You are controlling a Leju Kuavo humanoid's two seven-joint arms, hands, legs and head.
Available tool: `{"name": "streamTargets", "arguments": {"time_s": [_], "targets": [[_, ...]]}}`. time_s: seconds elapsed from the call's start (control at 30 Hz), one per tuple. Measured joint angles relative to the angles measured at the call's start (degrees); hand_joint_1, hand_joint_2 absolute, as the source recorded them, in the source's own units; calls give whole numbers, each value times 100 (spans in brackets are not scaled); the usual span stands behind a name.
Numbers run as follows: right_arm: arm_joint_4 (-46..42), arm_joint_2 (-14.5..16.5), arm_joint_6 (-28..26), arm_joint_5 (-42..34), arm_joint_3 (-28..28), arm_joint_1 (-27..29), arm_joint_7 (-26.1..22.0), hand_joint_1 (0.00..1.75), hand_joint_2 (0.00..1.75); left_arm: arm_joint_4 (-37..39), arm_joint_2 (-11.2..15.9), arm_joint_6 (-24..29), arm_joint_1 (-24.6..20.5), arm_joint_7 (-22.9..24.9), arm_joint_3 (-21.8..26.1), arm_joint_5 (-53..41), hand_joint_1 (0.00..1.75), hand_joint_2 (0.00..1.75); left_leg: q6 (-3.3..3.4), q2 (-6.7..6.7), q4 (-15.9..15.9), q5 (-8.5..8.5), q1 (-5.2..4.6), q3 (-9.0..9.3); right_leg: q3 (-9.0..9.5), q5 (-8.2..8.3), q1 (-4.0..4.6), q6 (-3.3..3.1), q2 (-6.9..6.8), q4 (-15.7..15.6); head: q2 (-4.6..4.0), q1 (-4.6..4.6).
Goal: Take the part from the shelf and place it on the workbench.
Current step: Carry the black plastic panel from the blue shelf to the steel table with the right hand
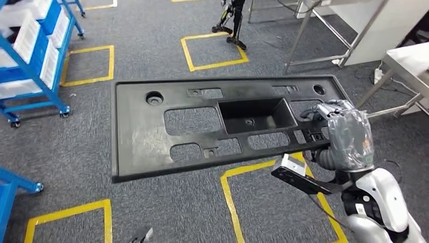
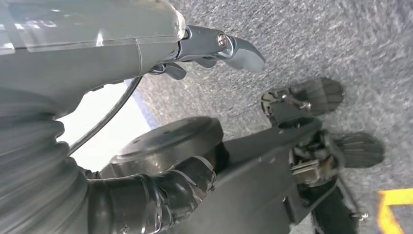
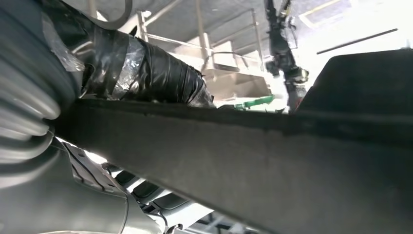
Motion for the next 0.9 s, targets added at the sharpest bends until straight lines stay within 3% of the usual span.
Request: {"name": "streamTargets", "arguments": {"time_s": [0.03,0.1,0.17,0.23,0.3,0.33,0.43,0.47,0.5,0.57,0.63,0.67,0.7,0.77,0.8,0.83,0.87,0.9], "targets": [[-10,-10,2,0,-3,1,0,175,175,0,-1,-4,-4,-1,-1,4,0,175,-42,30,9,-9,1,44,61,26,-8,-38,69,-40,0,-1],[-32,-25,7,2,-13,-6,5,175,175,0,-4,-15,-16,-2,-3,10,0,175,-99,-129,235,-31,27,10,211,16,-46,-98,206,-118,0,-4],[-51,-28,15,11,-19,-36,9,175,175,0,-6,-24,-28,-3,-10,18,0,175,-120,-396,801,-172,54,-338,344,-59,-58,-156,329,-146,0,-7],[-56,-23,26,22,-19,-44,8,175,175,0,-8,-29,-8,-2,-17,31,0,175,-137,-505,1415,-407,59,-849,466,-168,-56,-195,476,-143,0,-10],[-56,-22,36,28,-19,-24,9,175,175,0,-10,-31,27,1,-20,43,0,175,-151,-533,1517,-493,61,-1162,640,-303,-56,-193,642,-135,0,-10],[-56,-22,39,33,-19,-18,10,175,175,0,-10,-30,36,2,-20,46,0,175,-150,-552,1326,-389,61,-1198,745,-382,-58,-184,723,-129,0,-10],[-56,-21,46,59,-19,-4,12,175,175,9,-8,-26,52,-1,-20,54,0,175,-114,-794,457,504,56,-1124,988,-633,-76,-123,920,-91,0,-2],[-62,-22,51,68,-19,2,12,175,175,14,-5,-26,49,-2,-21,55,0,175,-86,-848,303,709,42,-1097,1012,-699,-92,-85,976,-102,0,-1],[-70,-22,56,75,-21,10,15,175,175,19,-4,-25,43,-4,-22,56,0,175,-45,-845,234,755,21,-1068,1024,-712,-106,-44,1020,-82,0,-5],[-92,-38,61,83,-30,20,22,175,175,19,-5,-23,28,-10,-25,60,0,175,45,-741,135,678,1,-924,948,-603,-125,24,997,104,0,-20],[-100,-60,61,85,-39,19,26,175,175,19,-5,-21,30,-17,-26,66,0,175,113,-656,16,584,8,-706,659,-438,-119,74,746,641,0,-15],[-100,-64,62,85,-41,21,26,175,175,20,-3,-20,30,-19,-26,69,0,175,125,-623,-30,523,9,-588,431,-461,-124,100,604,952,0,-9],[-100,-68,63,85,-42,23,26,175,175,20,-2,-20,30,-19,-26,72,0,175,132,-583,-59,446,9,-471,188,-581,-133,126,515,1219,0,-6],[-100,-69,67,86,-42,35,26,175,175,20,-2,-20,37,-16,-26,83,0,175,122,-494,-85,256,13,-216,-228,-1011,-170,176,469,1453,0,-7],[-100,-70,69,90,-42,37,27,175,175,20,-2,-21,40,-15,-26,88,0,175,110,-446,-89,147,16,-75,-355,-1173,-191,192,456,1386,0,-5],[-100,-71,73,93,-42,38,28,175,175,20,-2,-21,42,-14,-26,92,0,175,94,-396,-91,31,18,78,-426,-1183,-208,197,429,1200,0,-5],[-98,-72,79,96,-42,40,30,175,175,20,-2,-22,46,-14,-26,93,0,175,75,-346,-100,-87,16,218,-458,-959,-216,183,357,922,0,-2],[-96,-74,87,99,-42,46,31,175,175,23,-3,-23,51,-12,-26,95,0,175,55,-293,-104,-205,9,359,-480,-476,-202,155,227,617,0,-2]]}}
